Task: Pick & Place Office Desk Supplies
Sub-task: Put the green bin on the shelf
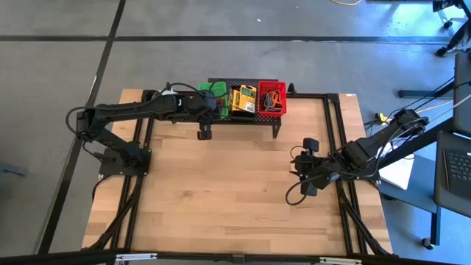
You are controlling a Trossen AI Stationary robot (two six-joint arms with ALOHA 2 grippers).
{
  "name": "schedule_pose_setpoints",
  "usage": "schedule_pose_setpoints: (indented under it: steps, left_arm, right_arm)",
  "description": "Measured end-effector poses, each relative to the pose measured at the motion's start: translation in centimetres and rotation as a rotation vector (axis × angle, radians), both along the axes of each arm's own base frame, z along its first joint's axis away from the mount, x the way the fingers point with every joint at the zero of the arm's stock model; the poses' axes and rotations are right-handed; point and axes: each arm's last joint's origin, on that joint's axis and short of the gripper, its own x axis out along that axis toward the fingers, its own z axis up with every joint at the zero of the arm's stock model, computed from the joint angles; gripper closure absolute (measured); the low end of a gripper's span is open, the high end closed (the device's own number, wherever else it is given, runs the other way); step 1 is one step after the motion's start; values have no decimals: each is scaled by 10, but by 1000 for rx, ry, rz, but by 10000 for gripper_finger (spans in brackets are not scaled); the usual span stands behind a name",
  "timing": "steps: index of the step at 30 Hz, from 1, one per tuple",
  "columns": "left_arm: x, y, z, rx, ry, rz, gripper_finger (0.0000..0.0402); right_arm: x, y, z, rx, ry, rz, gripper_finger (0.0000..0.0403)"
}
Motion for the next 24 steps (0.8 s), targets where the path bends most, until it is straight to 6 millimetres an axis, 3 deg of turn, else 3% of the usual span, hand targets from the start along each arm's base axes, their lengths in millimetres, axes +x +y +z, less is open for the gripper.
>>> schedule_pose_setpoints:
  steps: [9,15,24]
  left_arm:
    - [-12,-4,12,5,-24,-3,393]
    - [-5,-5,7,-67,-44,-63,392]
    - [-1,-3,3,-41,-29,-37,386]
  right_arm:
    - [0,0,0,0,1,0,245]
    - [0,0,0,-4,1,5,245]
    - [0,0,0,1,2,4,245]
